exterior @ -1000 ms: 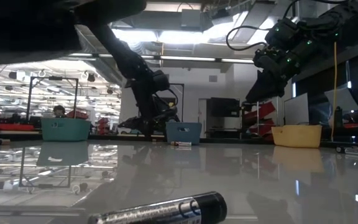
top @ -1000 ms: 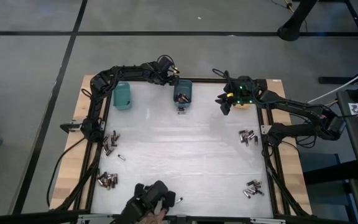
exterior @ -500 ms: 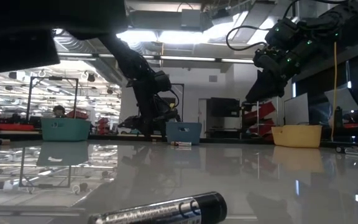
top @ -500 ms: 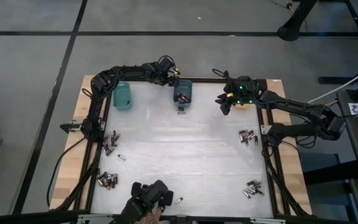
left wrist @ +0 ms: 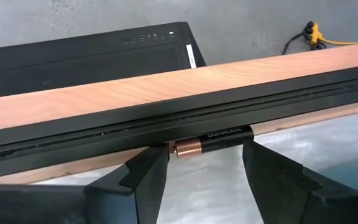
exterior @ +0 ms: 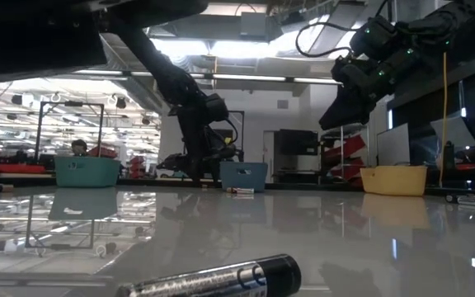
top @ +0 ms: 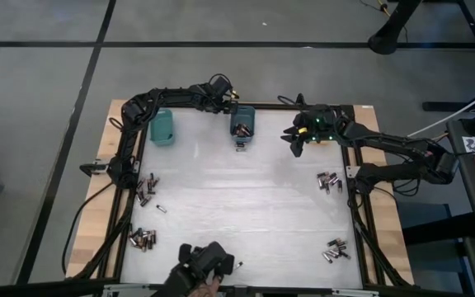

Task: Sort batteries
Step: Put the brown battery into the green bin

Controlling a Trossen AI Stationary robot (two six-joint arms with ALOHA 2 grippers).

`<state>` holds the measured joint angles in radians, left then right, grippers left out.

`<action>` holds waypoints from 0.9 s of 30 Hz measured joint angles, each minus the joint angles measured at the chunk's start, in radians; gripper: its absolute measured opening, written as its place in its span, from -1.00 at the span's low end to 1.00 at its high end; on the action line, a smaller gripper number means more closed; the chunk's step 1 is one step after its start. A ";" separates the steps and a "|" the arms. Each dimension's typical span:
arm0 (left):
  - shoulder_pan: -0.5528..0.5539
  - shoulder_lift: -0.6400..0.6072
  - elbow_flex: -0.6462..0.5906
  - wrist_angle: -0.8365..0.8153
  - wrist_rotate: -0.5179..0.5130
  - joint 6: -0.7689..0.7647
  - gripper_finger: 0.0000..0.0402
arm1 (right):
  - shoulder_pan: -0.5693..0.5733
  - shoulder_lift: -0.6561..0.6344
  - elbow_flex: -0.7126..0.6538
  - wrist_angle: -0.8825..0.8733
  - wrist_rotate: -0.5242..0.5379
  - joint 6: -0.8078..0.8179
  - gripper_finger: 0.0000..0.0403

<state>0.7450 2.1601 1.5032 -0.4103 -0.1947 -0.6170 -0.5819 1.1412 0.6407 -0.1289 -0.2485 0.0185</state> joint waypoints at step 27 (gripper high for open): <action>-0.030 -0.003 0.021 -0.087 0.129 0.312 -0.01 | 0.000 0.000 0.000 -0.003 -0.007 -0.001 -0.33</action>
<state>0.7147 2.1574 1.5246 -0.4973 -0.0654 -0.3046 -0.5819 1.1412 0.6407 -0.1318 -0.2560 0.0174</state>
